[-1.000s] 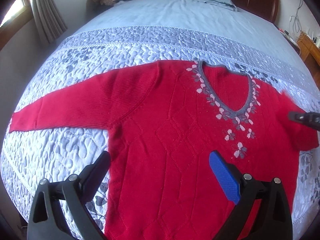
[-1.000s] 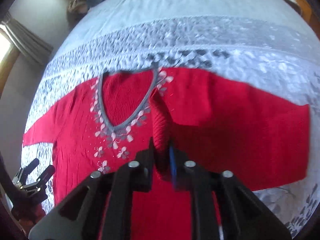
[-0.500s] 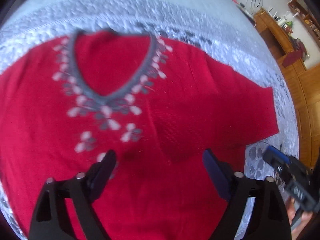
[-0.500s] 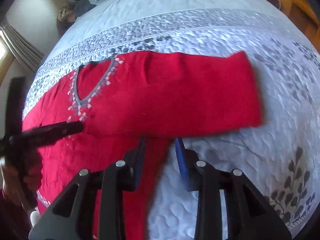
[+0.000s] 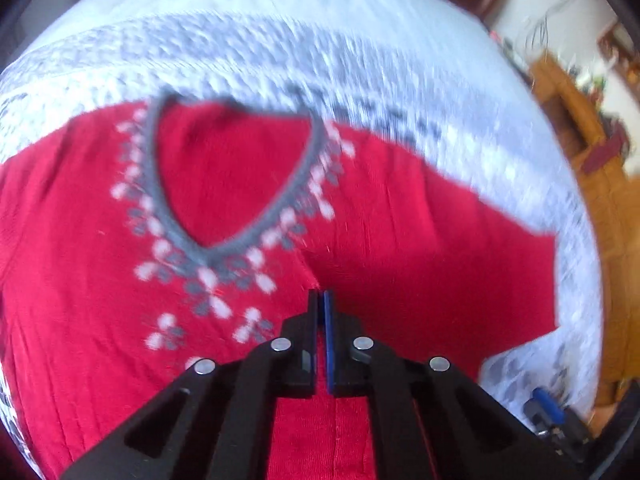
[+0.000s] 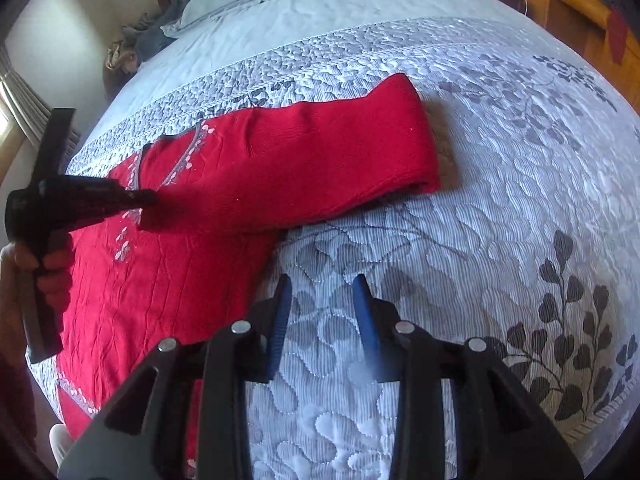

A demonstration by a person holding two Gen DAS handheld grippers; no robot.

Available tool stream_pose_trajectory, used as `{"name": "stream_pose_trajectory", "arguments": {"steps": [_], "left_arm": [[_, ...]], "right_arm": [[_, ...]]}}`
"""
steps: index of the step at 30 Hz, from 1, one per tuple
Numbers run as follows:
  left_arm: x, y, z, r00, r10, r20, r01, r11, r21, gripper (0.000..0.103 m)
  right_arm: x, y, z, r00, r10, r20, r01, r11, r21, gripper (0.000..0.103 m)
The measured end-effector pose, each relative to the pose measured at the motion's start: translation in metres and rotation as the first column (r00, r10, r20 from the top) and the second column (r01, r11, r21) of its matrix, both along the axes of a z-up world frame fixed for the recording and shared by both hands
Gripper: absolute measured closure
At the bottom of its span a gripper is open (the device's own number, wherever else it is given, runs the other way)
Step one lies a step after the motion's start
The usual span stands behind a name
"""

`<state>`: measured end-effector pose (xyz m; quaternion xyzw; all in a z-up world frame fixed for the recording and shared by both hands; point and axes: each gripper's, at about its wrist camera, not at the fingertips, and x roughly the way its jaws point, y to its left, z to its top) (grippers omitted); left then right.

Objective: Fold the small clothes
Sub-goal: 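Grasp the other sleeve of the red sweater with the left gripper, then fold the held sleeve across the sweater body and open the left gripper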

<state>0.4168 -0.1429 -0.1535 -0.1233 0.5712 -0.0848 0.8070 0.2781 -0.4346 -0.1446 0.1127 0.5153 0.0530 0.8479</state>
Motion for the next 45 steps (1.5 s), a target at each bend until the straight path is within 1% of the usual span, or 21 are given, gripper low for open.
{"name": "stream_pose_trajectory", "arguments": {"steps": [4,7,9,11,15,18,22,24,27,28,29,30,31,32,33,36,39,41,42,44,45], "left_arm": [[-0.004,0.057,0.045,0.986,0.091,0.137,-0.098,0.994,0.043,0.101],[0.004,0.111,0.065,0.968,0.169,0.188,-0.187,0.978,0.087,0.101],[0.007,0.14,0.067,0.957,0.208,0.202,-0.236,0.963,0.127,0.101],[0.015,0.167,0.058,0.951,0.244,0.189,-0.276,0.946,0.169,0.101],[0.026,0.179,0.021,0.955,0.274,0.113,-0.291,0.941,0.172,0.101],[0.024,0.181,0.003,0.956,0.278,0.095,-0.292,0.934,0.207,0.101],[0.018,0.19,-0.021,0.959,0.275,0.064,-0.282,0.922,0.266,0.1],[0.016,0.193,-0.032,0.962,0.269,0.055,-0.272,0.913,0.303,0.099],[0.016,0.195,-0.031,0.964,0.259,0.057,-0.264,0.916,0.301,0.094],[0.015,0.197,-0.027,0.964,0.259,0.057,-0.264,0.919,0.294,0.091],[0.013,0.2,-0.023,0.964,0.262,0.053,-0.266,0.919,0.291,0.077],[0.008,0.208,-0.014,0.96,0.274,0.06,-0.28,0.919,0.279,0.057],[0.004,0.215,-0.007,0.956,0.283,0.072,-0.292,0.919,0.264,0.046],[-0.002,0.226,0.002,0.952,0.293,0.091,-0.307,0.918,0.252,0.029],[-0.013,0.243,0.013,0.945,0.305,0.123,-0.326,0.912,0.248,0.026],[-0.034,0.285,0.024,0.935,0.331,0.126,-0.353,0.893,0.28,0.024],[-0.064,0.34,0.018,0.912,0.405,0.071,-0.406,0.858,0.314,0.024],[-0.085,0.378,0.01,0.878,0.476,0.039,-0.461,0.824,0.33,0.024],[-0.093,0.394,0.008,0.861,0.508,0.029,-0.488,0.807,0.333,0.024],[-0.109,0.427,0.005,0.811,0.585,0.013,-0.558,0.765,0.32,0.024],[-0.116,0.446,0.003,0.778,0.628,0.001,-0.6,0.744,0.294,0.024]], "right_arm": [[0.004,-0.001,0.011,1.0,-0.002,0.018,0.002,1.0,-0.008,0.07],[0.012,-0.004,0.019,1.0,-0.012,0.025,0.012,1.0,0.003,0.07],[0.021,-0.002,0.021,1.0,-0.011,0.024,0.01,1.0,0.018,0.07],[0.037,0.007,0.021,1.0,0.011,0.014,-0.011,0.999,0.046,0.07],[0.086,0.035,0.002,0.997,0.054,-0.059,-0.046,0.991,0.128,0.07],[0.114,0.051,-0.017,0.991,0.064,-0.12,-0.044,0.986,0.162,0.07],[0.129,0.055,-0.04,0.979,0.04,-0.198,-0.021,0.995,0.097,0.073],[0.129,0.054,-0.047,0.979,0.043,-0.2,-0.023,0.995,0.102,0.073],[0.127,0.058,-0.046,0.981,0.058,-0.186,-0.044,0.996,0.081,0.072],[0.126,0.057,-0.046,0.982,0.057,-0.182,-0.041,0.995,0.086,0.071],[0.124,0.056,-0.041,0.983,0.053,-0.176,-0.036,0.994,0.099,0.067],[0.122,0.056,-0.038,0.985,0.049,-0.167,-0.032,0.994,0.108,0.061],[0.114,0.058,-0.029,0.988,0.053,-0.142,-0.036,0.992,0.122,0.057],[0.106,0.061,-0.021,0.991,0.066,-0.119,-0.051,0.99,0.128,0.053],[0.1,0.064,-0.015,0.991,0.079,-0.104,-0.066,0.99,0.125,0.052],[0.071,0.079,-0.003,0.989,0.128,-0.076,-0.121,0.988,0.094,0.052],[0.047,0.096,-0.002,0.982,0.175,-0.076,-0.168,0.982,0.091,0.052],[0.036,0.106,-0.004,0.978,0.196,-0.076,-0.189,0.978,0.086,0.052],[0.028,0.11,-0.005,0.976,0.202,-0.077,-0.196,0.977,0.085,0.051],[0.021,0.117,-0.008,0.974,0.209,-0.081,-0.204,0.976,0.075,0.051],[0.021,0.123,-0.01,0.974,0.213,-0.082,-0.209,0.976,0.061,0.05]]}}
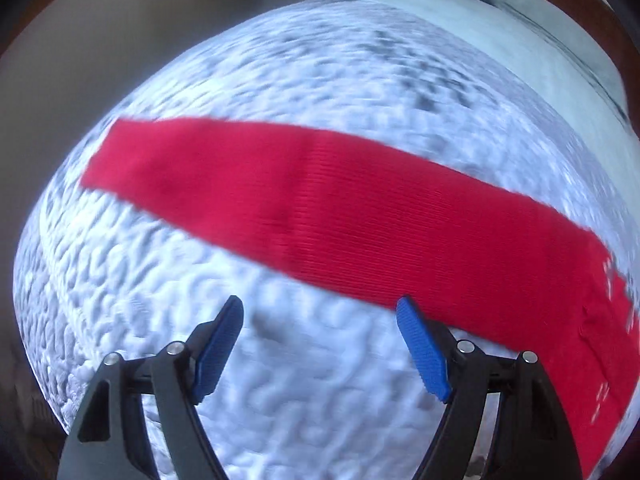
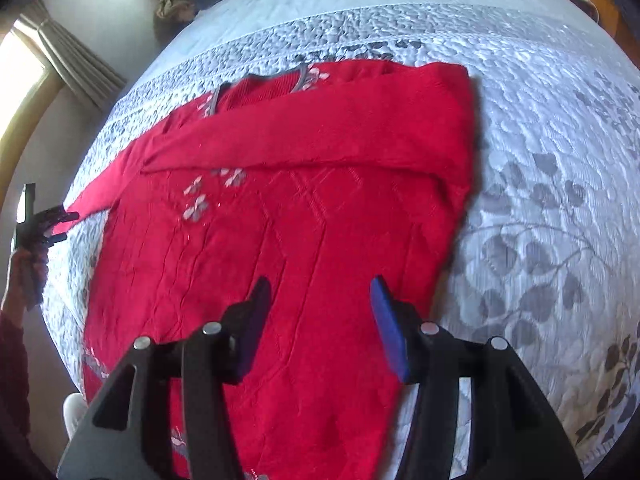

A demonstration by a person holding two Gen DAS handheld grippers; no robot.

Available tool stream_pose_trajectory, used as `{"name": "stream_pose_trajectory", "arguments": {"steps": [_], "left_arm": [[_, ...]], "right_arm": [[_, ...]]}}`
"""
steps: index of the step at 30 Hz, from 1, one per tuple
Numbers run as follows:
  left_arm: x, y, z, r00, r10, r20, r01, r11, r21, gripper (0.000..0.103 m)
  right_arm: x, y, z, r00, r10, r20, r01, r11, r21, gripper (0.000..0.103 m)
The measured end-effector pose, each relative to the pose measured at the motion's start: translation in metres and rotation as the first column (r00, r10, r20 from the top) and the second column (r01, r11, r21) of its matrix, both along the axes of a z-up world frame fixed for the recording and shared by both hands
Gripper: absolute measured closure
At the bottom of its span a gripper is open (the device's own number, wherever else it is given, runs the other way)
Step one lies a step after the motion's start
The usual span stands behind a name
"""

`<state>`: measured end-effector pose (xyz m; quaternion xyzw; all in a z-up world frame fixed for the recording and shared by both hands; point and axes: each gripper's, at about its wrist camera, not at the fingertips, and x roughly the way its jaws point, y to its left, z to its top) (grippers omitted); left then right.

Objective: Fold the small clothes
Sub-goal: 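Fold the held sleeve across the sweater body and open the left gripper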

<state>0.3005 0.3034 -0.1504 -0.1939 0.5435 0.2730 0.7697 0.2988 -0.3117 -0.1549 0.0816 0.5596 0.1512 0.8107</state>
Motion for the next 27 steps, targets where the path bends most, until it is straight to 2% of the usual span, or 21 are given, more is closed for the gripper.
{"name": "stream_pose_trajectory", "arguments": {"steps": [2,4,5,11,13,15,18,22,27], "left_arm": [[-0.006,0.022,-0.004,0.998,0.061,0.008,-0.061,0.997,-0.048,0.024],[-0.008,0.04,-0.009,0.994,0.107,0.038,-0.102,0.988,-0.114,0.024],[-0.007,0.045,-0.008,0.991,0.123,0.053,-0.116,0.985,-0.124,0.025],[0.017,0.062,-0.013,0.987,0.144,0.077,-0.137,0.987,-0.087,0.026],[0.023,0.065,-0.013,0.985,0.15,0.08,-0.146,0.988,-0.055,0.036],[0.026,0.073,-0.015,0.983,0.155,0.097,-0.151,0.987,-0.048,0.06],[0.03,0.076,-0.006,0.973,0.171,0.158,-0.162,0.984,-0.071,0.088],[0.033,0.062,0.015,0.953,0.145,0.265,-0.122,0.988,-0.099,0.093],[0.052,0.003,0.052,0.931,-0.011,0.365,0.047,0.995,-0.089,0.093]], "right_arm": [[-0.002,0.008,-0.004,1.0,0.012,-0.001,-0.012,0.999,-0.031,0.05],[-0.002,0.013,-0.01,1.0,0.017,-0.019,-0.018,1.0,-0.023,0.049],[-0.001,0.015,-0.013,0.999,0.015,-0.031,-0.016,1.0,-0.012,0.049],[0.003,0.019,-0.017,0.999,0.015,-0.044,-0.016,1.0,-0.022,0.049],[0.003,0.018,-0.017,0.999,0.008,-0.045,-0.009,1.0,-0.022,0.049],[0.003,0.017,-0.018,0.999,0.005,-0.045,-0.006,1.0,-0.026,0.049],[0.003,0.018,-0.02,0.999,0.012,-0.044,-0.014,0.999,-0.041,0.049],[0.0,0.02,-0.02,0.999,0.024,-0.029,-0.026,0.998,-0.06,0.048],[-0.005,0.016,-0.019,1.0,0.024,-0.02,-0.025,0.998,-0.063,0.048]]}}
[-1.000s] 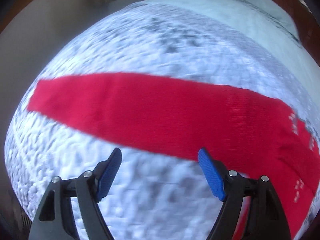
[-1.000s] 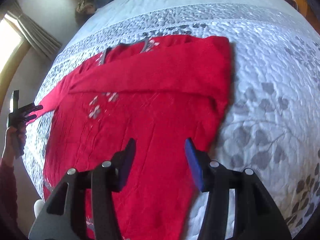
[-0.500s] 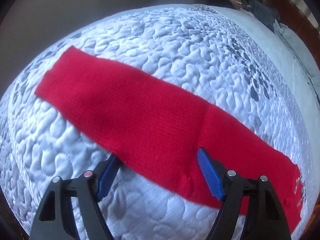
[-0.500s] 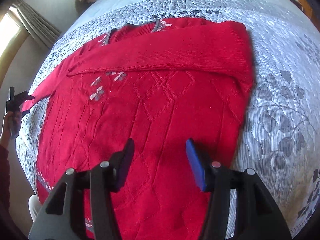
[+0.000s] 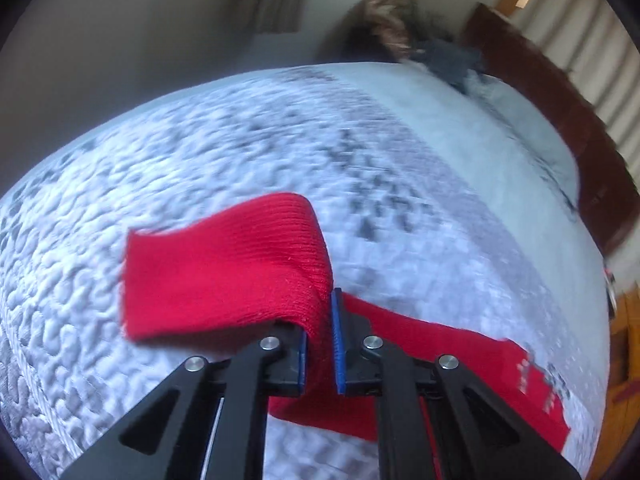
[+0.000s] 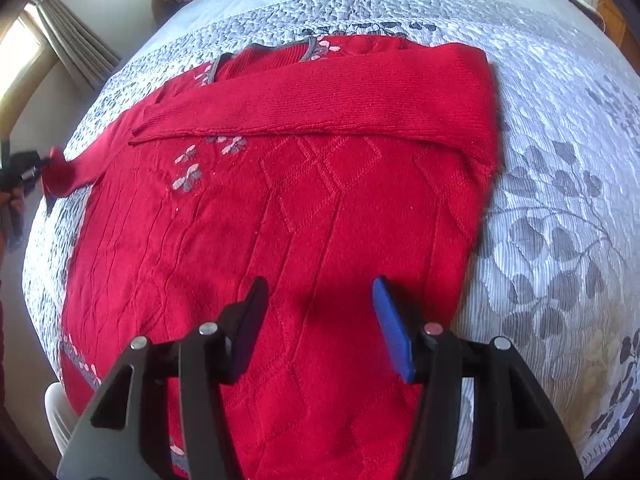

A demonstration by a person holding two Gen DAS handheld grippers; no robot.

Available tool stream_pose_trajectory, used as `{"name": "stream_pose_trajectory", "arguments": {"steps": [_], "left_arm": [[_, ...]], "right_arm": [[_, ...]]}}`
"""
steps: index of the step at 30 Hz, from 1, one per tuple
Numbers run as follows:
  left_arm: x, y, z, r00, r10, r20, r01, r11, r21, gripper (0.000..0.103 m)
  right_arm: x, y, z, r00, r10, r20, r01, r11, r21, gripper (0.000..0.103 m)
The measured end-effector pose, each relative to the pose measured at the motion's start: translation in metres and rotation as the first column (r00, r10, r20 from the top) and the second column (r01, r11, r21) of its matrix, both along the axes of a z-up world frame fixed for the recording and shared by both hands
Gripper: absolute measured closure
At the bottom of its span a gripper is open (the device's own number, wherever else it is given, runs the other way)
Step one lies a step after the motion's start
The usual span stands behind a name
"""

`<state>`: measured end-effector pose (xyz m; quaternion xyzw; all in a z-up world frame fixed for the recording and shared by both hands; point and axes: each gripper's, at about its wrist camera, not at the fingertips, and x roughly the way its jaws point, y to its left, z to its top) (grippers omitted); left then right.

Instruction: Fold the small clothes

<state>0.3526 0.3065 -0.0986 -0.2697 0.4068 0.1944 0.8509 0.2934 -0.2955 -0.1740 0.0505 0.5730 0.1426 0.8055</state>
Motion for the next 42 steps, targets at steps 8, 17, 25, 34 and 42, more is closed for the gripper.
{"name": "stream_pose_trajectory", "arguments": {"steps": [8,17,25,34,42], "left_arm": [[0.025,-0.147,0.059,0.944,-0.315,0.097,0.31,0.948,0.067,0.093],[0.045,-0.295,0.048,0.851,-0.517,0.091,0.512,0.856,0.076,0.093],[0.053,-0.388,-0.004,0.795,-0.606,0.008,0.605,0.795,0.046,0.093],[0.037,-0.385,-0.038,0.724,-0.675,-0.142,0.683,0.731,0.005,0.058],[0.006,-0.279,-0.024,0.79,-0.579,-0.203,0.607,0.784,0.129,0.053]], "right_arm": [[-0.011,-0.008,0.004,1.0,-0.015,0.02,0.015,1.0,-0.004,0.048],[-0.022,-0.009,0.013,0.998,-0.008,0.069,0.009,1.0,-0.003,0.048],[-0.03,-0.016,0.007,0.997,-0.018,0.07,0.019,1.0,-0.012,0.048],[-0.033,-0.021,0.001,0.998,-0.025,0.049,0.026,0.999,-0.024,0.046],[-0.031,0.005,0.014,0.999,0.017,0.049,-0.018,1.0,0.012,0.046]]}}
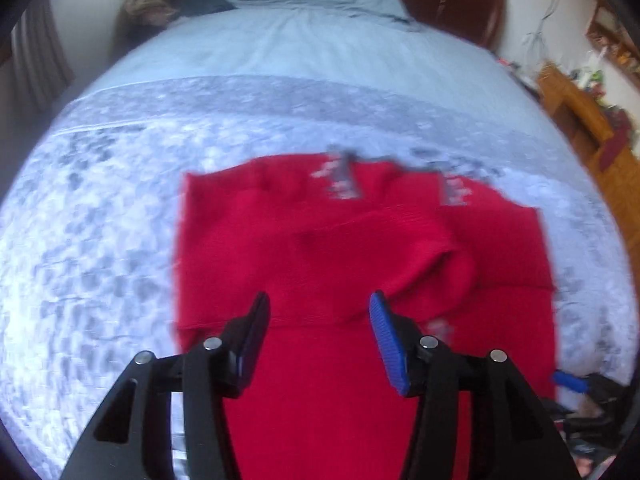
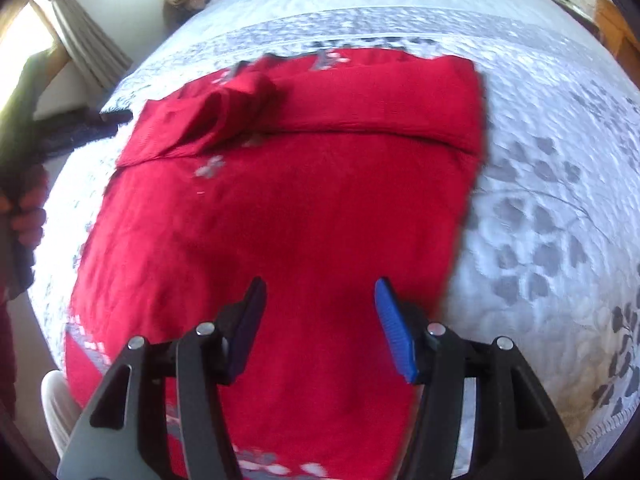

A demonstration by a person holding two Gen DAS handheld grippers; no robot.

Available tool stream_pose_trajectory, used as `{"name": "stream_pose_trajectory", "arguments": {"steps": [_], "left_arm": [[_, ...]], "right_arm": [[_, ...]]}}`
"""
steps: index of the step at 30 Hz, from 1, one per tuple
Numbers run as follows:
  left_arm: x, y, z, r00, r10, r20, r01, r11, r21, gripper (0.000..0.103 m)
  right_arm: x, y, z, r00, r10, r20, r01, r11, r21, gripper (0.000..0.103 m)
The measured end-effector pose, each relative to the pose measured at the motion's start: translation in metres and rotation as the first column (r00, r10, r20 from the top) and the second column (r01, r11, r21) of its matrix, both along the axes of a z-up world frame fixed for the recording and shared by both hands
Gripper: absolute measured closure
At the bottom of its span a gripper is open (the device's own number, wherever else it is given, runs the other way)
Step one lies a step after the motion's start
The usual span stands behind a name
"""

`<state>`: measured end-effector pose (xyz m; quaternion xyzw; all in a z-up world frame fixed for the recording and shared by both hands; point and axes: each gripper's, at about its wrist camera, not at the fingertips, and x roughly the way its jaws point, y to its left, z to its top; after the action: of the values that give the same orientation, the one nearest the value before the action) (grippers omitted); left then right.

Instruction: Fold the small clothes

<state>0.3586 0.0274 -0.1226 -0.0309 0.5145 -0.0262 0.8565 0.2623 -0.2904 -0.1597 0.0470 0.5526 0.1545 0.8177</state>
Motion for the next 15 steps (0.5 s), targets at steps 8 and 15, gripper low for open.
{"name": "stream_pose_trajectory", "arguments": {"steps": [8,15], "left_arm": [[0.021,0.045,-0.066,0.986,0.053,-0.16,-0.049,0.998,0.028,0.061],[0.016,0.061,-0.044,0.993,0.036,-0.11,-0.038,0.999,-0.015,0.061]], "right_arm": [[0.02,0.037,-0.031,0.991,0.019,-0.131,-0.031,0.995,-0.093,0.04],[0.061,0.096,0.025,0.988,0.108,-0.111,-0.113,0.993,-0.033,0.045]]}}
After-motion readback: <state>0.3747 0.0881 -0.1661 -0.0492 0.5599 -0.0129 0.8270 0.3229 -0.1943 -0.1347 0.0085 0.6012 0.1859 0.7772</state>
